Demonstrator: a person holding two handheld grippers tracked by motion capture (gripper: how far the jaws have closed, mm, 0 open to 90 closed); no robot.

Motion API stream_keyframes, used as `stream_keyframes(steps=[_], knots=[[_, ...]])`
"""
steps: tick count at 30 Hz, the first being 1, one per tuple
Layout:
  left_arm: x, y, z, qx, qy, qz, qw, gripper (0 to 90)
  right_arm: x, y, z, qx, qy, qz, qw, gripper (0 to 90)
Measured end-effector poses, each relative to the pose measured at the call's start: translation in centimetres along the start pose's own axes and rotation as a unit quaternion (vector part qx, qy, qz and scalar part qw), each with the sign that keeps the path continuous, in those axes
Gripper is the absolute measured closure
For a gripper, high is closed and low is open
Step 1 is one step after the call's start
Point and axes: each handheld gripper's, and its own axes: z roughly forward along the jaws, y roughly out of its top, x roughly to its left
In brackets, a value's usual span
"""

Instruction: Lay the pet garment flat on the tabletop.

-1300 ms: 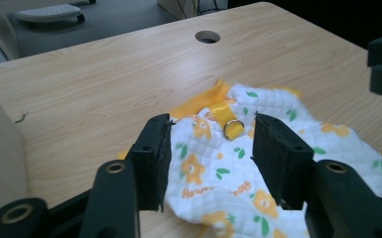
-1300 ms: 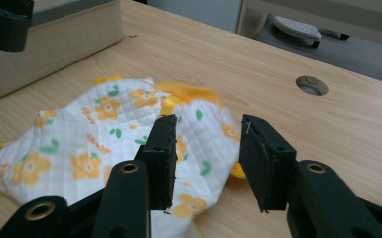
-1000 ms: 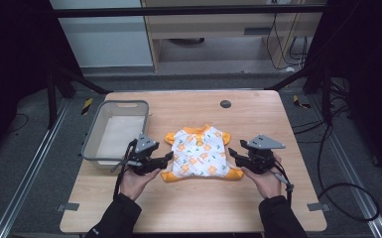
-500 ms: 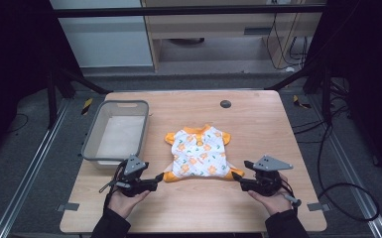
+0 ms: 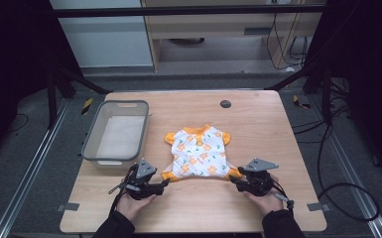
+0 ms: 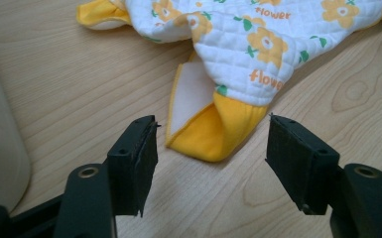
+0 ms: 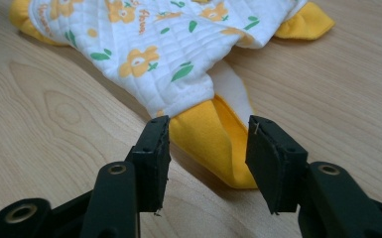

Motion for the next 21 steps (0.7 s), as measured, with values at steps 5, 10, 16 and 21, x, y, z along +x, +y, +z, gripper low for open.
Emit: stream_keyframes(steps=[5, 10, 16, 21], knots=[[-0.1, 0.3, 1.2, 0.007, -0.006, 0.004, 1.0000, 44.6, -0.1, 0.1, 0.7, 0.014, 0.003, -0.008, 0.9999, 56.6], [0.1, 0.1, 2.0, 0.024, -0.006, 0.010, 0.9996, 54.4, 0.1, 0.2, 1.2, 0.022, 0.003, -0.021, 0.9995, 62.5], [0.3, 0.2, 2.1, 0.029, -0.027, -0.006, 0.9992, 73.6, 0.2, 0.3, 1.3, 0.030, 0.005, -0.027, 0.9992, 81.6], [0.3, 0.3, 2.5, 0.042, -0.038, -0.011, 0.9983, 86.0, 0.2, 0.5, 1.2, 0.031, 0.019, -0.026, 0.9990, 86.3]])
